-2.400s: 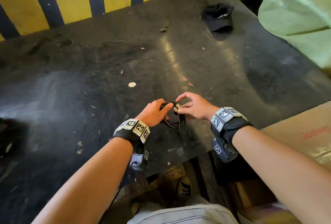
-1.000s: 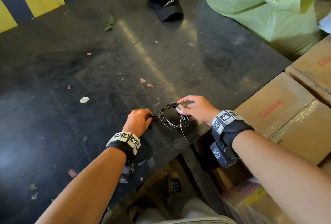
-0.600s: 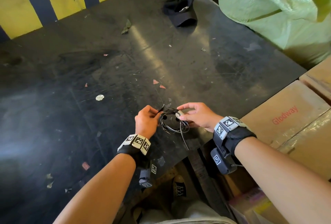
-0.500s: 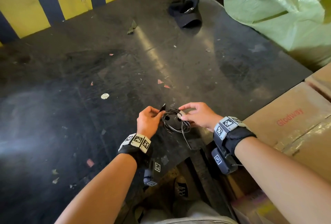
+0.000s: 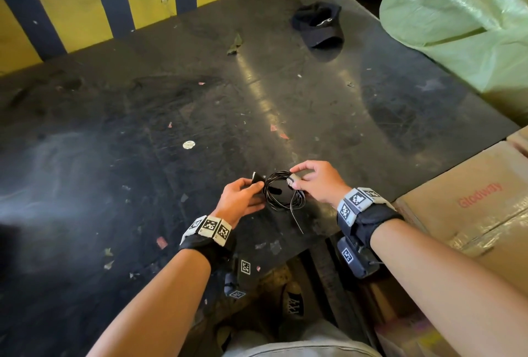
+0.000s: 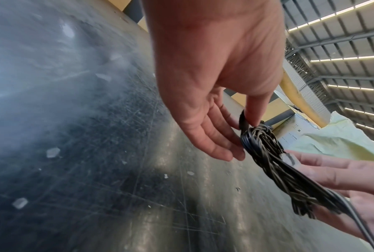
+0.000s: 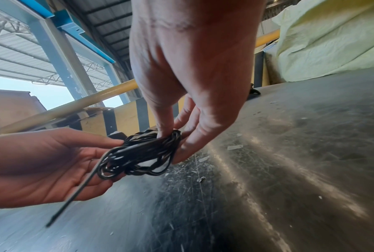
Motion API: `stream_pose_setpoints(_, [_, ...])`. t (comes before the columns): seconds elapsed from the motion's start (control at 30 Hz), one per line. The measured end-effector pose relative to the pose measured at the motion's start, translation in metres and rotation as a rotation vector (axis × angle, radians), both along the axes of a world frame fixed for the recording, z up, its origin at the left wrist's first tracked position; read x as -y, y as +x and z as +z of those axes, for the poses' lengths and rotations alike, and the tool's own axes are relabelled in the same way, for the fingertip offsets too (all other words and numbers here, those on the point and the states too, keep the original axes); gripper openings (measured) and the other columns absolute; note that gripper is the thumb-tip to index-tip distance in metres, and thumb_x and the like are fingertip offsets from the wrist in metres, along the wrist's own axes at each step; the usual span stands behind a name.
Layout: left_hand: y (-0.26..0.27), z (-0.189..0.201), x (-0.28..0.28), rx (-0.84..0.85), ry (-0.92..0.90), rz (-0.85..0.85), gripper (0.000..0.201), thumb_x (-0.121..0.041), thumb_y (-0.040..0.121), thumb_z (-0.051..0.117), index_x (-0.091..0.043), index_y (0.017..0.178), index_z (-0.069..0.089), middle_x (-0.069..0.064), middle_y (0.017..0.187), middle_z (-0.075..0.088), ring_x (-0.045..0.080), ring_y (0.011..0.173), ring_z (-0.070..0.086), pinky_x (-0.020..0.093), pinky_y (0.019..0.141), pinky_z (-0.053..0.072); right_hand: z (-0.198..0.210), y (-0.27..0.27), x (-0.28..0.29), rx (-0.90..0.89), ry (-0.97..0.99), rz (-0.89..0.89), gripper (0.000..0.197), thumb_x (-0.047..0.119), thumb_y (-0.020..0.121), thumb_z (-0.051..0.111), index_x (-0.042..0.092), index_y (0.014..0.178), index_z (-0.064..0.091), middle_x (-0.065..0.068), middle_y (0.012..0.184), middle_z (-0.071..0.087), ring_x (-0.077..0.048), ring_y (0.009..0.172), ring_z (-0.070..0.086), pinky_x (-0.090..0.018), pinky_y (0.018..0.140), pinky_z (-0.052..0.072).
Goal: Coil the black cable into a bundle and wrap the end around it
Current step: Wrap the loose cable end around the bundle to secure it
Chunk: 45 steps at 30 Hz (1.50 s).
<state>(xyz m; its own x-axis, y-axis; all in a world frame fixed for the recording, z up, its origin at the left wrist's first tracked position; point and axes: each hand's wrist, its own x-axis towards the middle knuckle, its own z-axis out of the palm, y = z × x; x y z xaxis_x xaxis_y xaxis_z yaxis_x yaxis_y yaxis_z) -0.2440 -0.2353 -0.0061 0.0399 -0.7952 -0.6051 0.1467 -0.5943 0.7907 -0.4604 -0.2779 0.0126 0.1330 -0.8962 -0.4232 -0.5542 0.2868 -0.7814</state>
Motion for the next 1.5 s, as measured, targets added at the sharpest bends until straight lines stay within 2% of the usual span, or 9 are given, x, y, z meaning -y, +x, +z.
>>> stream_pose_setpoints(0.4, [0.015, 0.005, -0.015, -0.039, 0.012, -0.046, 0.006, -0.012, 0.097, 0.065, -0.013, 0.103, 0.063, 0.012, 0.100, 0.077, 0.026, 0.094, 0.075, 0.047, 0.092, 0.058, -0.001, 0.011, -0.008, -0.005, -0.114, 0.023, 0.020, 0.025, 0.083, 0.080, 0.029, 0.101, 0.073, -0.003, 0.074, 0.080, -0.021, 0.070, 0.070, -0.029, 0.076, 0.052])
stream_pose_setpoints(0.53, [0.018, 0.005, -0.018, -0.085, -0.003, -0.063, 0.026, -0.035, 0.092, 0.071, -0.014, 0.104, 0.064, 0.012, 0.107, 0.077, 0.026, 0.099, 0.075, 0.049, 0.093, 0.058, -0.001, 0.012, -0.009, 0.006, -0.136, 0.027, 0.019, 0.027, 0.084, 0.080, 0.028, 0.101, 0.073, -0.004, 0.073, 0.080, -0.028, 0.084, 0.074, -0.031, 0.085, 0.052])
stream_pose_setpoints(0.63, [0.019, 0.007, -0.018, -0.075, 0.001, -0.062, 0.035, -0.049, 0.096, 0.061, -0.014, 0.100, 0.065, 0.012, 0.107, 0.078, 0.025, 0.100, 0.075, 0.047, 0.091, 0.059, 0.000, 0.012, -0.010, 0.018, -0.136, 0.032, 0.021, 0.024, 0.084, 0.081, 0.028, 0.103, 0.073, -0.003, 0.076, 0.080, -0.029, 0.086, 0.075, -0.032, 0.089, 0.054])
stream_pose_setpoints(0.77, [0.017, 0.004, -0.017, 0.008, -0.037, -0.061, 0.022, -0.032, 0.097, 0.067, -0.011, 0.103, 0.064, 0.020, 0.118, 0.074, 0.026, 0.100, 0.075, 0.045, 0.091, 0.060, 0.004, 0.013, -0.013, 0.038, -0.132, 0.031, 0.023, 0.023, 0.084, 0.081, 0.030, 0.104, 0.073, 0.003, 0.076, 0.081, -0.025, 0.086, 0.076, -0.033, 0.087, 0.057])
stream_pose_setpoints(0.93, [0.017, 0.005, -0.013, -0.042, -0.040, -0.062, 0.020, -0.020, 0.093, 0.072, -0.009, 0.108, 0.068, 0.015, 0.115, 0.076, 0.027, 0.102, 0.072, 0.044, 0.094, 0.059, 0.008, 0.015, -0.016, 0.061, -0.139, 0.024, 0.024, 0.021, 0.084, 0.081, 0.028, 0.105, 0.073, 0.004, 0.078, 0.081, -0.021, 0.086, 0.077, -0.030, 0.085, 0.055])
stream_pose_setpoints(1.13, [0.019, 0.000, -0.011, -0.010, -0.018, -0.143, 0.024, -0.018, 0.089, 0.076, -0.009, 0.111, 0.073, 0.010, 0.107, 0.076, 0.020, 0.098, 0.071, 0.029, 0.078, 0.056, 0.013, 0.016, -0.020, 0.097, -0.121, 0.036, 0.028, 0.016, 0.082, 0.083, 0.026, 0.106, 0.074, 0.005, 0.086, 0.082, -0.006, 0.085, 0.076, -0.022, 0.083, 0.052])
stream_pose_setpoints(1.23, [0.016, -0.002, -0.010, 0.062, -0.035, -0.118, 0.018, -0.015, 0.090, 0.076, -0.012, 0.107, 0.071, 0.005, 0.097, 0.077, 0.017, 0.093, 0.069, 0.027, 0.073, 0.054, 0.014, 0.020, -0.021, 0.102, -0.123, 0.037, 0.029, 0.015, 0.081, 0.083, 0.026, 0.107, 0.073, 0.004, 0.086, 0.082, -0.008, 0.084, 0.076, -0.026, 0.088, 0.055])
stream_pose_setpoints(1.37, [0.012, 0.001, -0.010, 0.118, -0.103, -0.057, 0.019, -0.005, 0.089, 0.074, -0.010, 0.106, 0.068, 0.002, 0.085, 0.078, 0.022, 0.090, 0.072, 0.038, 0.084, 0.056, 0.011, 0.025, -0.023, 0.080, -0.130, 0.044, 0.027, 0.017, 0.081, 0.082, 0.027, 0.104, 0.072, 0.005, 0.082, 0.081, -0.009, 0.080, 0.077, -0.036, 0.092, 0.056])
stream_pose_setpoints(1.5, [0.013, 0.002, -0.012, 0.207, -0.168, -0.038, 0.023, -0.003, 0.086, 0.077, -0.007, 0.107, 0.069, 0.004, 0.083, 0.077, 0.019, 0.082, 0.073, 0.031, 0.076, 0.057, 0.004, 0.030, -0.024, 0.085, -0.129, 0.026, 0.022, 0.022, 0.082, 0.081, 0.029, 0.101, 0.072, 0.007, 0.075, 0.080, -0.001, 0.063, 0.070, -0.035, 0.091, 0.055])
